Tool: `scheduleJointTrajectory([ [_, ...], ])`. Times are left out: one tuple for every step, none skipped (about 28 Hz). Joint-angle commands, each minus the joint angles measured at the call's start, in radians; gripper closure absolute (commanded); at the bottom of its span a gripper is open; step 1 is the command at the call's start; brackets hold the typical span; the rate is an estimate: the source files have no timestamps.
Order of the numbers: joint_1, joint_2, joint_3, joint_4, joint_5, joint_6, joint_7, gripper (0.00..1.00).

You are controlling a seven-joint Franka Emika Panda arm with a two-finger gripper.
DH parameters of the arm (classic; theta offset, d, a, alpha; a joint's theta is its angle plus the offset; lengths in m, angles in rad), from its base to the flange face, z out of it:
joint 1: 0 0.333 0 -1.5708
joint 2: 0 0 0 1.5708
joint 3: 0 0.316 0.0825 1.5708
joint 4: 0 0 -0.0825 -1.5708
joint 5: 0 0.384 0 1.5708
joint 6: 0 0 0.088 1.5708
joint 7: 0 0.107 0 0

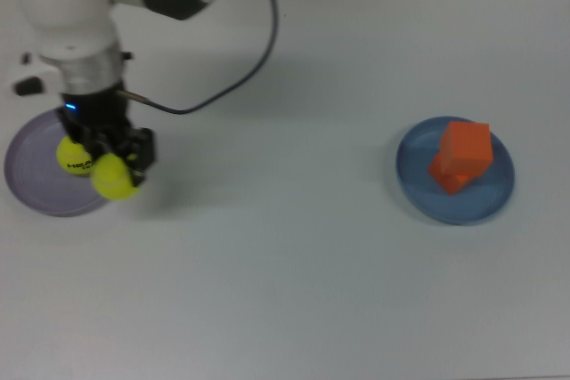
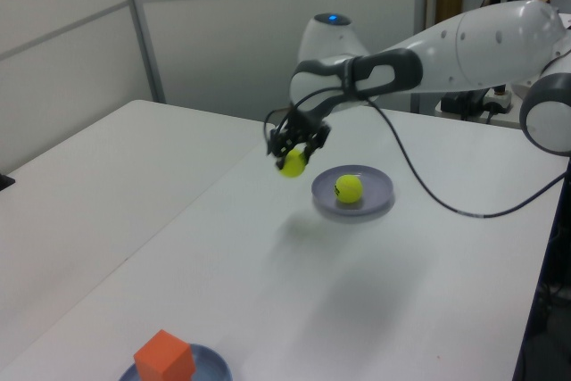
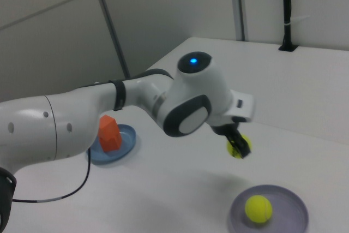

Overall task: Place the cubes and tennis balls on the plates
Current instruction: 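Carry the second tennis ball onto the lavender plate and release it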

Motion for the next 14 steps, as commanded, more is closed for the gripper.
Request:
scheduleJointTrajectory([
  [-0.039, -0.003, -0.025, -0.021, 0.022, -0.006, -0.022, 1.0],
  [-0.062, 0.008, -0.026, -0.021, 0.022, -0.006, -0.027, 1.0],
  [-0.073, 0.017, -0.026, -0.021, 0.022, -0.006, -0.03, 1.0],
  [-0.085, 0.025, -0.026, -0.021, 0.022, -0.004, -0.035, 1.0],
  [-0.098, 0.031, -0.026, -0.021, 0.022, -0.004, -0.038, 1.0],
  [-0.11, 0.039, -0.026, -0.021, 0.022, -0.004, -0.042, 1.0],
  [-0.128, 0.053, -0.026, -0.023, 0.022, -0.004, -0.055, 1.0],
  [-0.131, 0.059, -0.026, -0.023, 0.022, -0.004, -0.061, 1.0],
  [-0.138, 0.063, -0.026, -0.023, 0.022, -0.004, -0.065, 1.0],
  [-0.144, 0.07, -0.026, -0.024, 0.022, -0.006, -0.067, 1.0],
  [-0.15, 0.079, -0.026, -0.024, 0.022, -0.004, -0.068, 1.0],
  [-0.159, 0.089, -0.026, -0.024, 0.022, -0.004, -0.075, 1.0],
  [-0.162, 0.093, -0.026, -0.024, 0.022, -0.004, -0.079, 1.0],
  [-0.165, 0.094, -0.026, -0.024, 0.022, -0.004, -0.084, 1.0],
])
